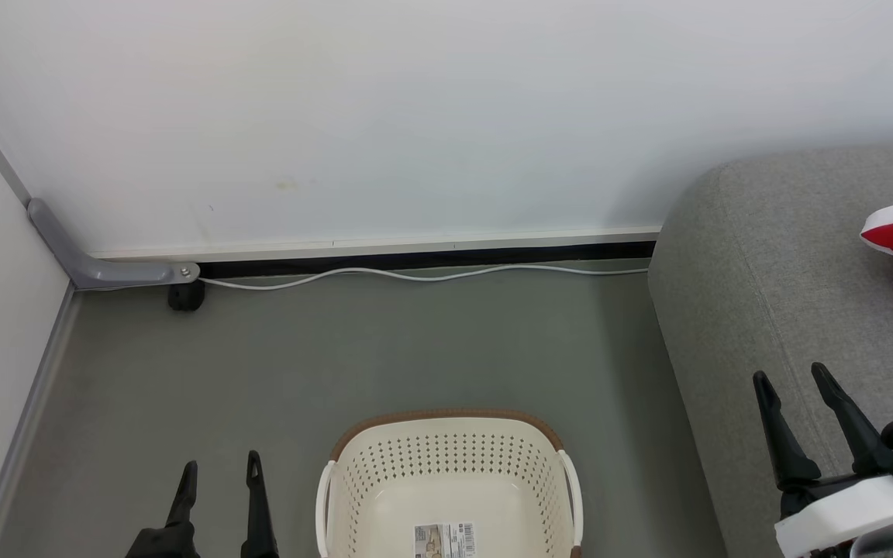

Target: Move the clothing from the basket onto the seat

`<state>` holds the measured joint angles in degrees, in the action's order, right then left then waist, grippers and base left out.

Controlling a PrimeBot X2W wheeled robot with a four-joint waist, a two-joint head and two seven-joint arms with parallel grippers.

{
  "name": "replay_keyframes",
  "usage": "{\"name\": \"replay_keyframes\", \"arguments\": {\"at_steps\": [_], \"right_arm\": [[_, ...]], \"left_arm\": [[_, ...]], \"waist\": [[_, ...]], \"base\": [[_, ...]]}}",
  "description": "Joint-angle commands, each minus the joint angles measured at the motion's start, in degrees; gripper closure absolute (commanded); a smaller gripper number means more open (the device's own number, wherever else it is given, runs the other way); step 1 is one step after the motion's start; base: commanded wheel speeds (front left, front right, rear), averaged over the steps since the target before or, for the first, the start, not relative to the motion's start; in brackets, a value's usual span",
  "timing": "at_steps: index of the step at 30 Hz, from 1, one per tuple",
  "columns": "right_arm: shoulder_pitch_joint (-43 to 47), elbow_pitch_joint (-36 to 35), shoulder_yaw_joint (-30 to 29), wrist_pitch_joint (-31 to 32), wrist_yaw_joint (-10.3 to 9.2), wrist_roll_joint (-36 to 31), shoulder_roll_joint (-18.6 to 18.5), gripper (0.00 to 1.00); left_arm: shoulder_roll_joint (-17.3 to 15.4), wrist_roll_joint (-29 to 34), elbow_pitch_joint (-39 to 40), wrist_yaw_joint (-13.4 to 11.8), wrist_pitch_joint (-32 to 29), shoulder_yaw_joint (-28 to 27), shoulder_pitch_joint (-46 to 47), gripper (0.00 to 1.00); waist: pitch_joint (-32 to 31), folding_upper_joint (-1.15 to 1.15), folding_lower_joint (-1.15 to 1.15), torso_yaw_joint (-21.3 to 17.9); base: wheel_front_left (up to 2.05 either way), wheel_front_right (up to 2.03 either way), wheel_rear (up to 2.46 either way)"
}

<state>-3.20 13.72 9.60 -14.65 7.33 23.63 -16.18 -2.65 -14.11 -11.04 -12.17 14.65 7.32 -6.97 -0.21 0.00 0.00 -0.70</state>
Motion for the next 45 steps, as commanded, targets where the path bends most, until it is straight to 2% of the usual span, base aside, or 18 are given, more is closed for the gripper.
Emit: {"name": "replay_keyframes", "arguments": {"at_steps": [1, 14, 15, 20, 26, 30, 45], "right_arm": [[-0.82, -1.04, 0.69, -0.35, 0.16, -0.82, -0.89, 0.0], [-1.1, -0.5, 0.27, -0.35, 0.16, -0.49, -0.79, 0.0], [0.0, 0.44, -0.33, 0.0, 0.0, 0.03, 0.12, 1.0], [0.93, 2.04, 0.06, 0.32, -0.01, 1.33, 1.47, 1.0], [0.86, 1.9, -0.53, 1.13, 0.0, 4.15, 1.88, 1.0], [0.7, 1.91, -1.0, 1.77, 0.0, 6.39, 2.22, 1.0], [0.15, 1.75, -2.82, 4.18, 0.02, 14.75, 3.55, 1.0]], "left_arm": [[-0.22, 0.56, 1.68, 0.0, 0.35, -1.35, 0.68, 0.0], [-0.22, 1.02, 1.97, 0.53, 0.35, -0.51, 0.58, 0.0], [-0.01, 0.51, 0.33, 0.37, -0.01, 1.08, -0.77, 1.0], [0.25, -0.94, -1.38, 0.62, -0.24, 1.1, -1.08, 1.0], [0.01, -4.34, -1.3, 1.33, -0.93, 0.69, -0.61, 1.0], [-0.15, -7.03, -1.45, 1.95, -1.47, 0.39, -0.1, 1.0], [-0.64, -16.97, -2.0, 4.38, -3.56, -0.82, 1.8, 1.0]], "waist": [[0.04, 0.0, 0.0, 0.03], [0.26, 0.0, 0.0, -0.13], [0.27, 0.0, 0.0, -0.12], [0.29, 0.0, 0.01, -0.09], [0.15, 0.0, 0.13, -0.07], [0.26, 0.0, 0.01, -0.04], [0.3, 0.0, 0.0, 0.06]], "base": [[0.0, 0.0, 0.0], [0.0, 0.0, 0.0], [0.0, 0.0, 0.0], [0.0, 0.0, 0.0], [0.0, 0.0, 0.0], [0.0, 0.0, 0.0], [0.0, 0.0, 0.0]]}}
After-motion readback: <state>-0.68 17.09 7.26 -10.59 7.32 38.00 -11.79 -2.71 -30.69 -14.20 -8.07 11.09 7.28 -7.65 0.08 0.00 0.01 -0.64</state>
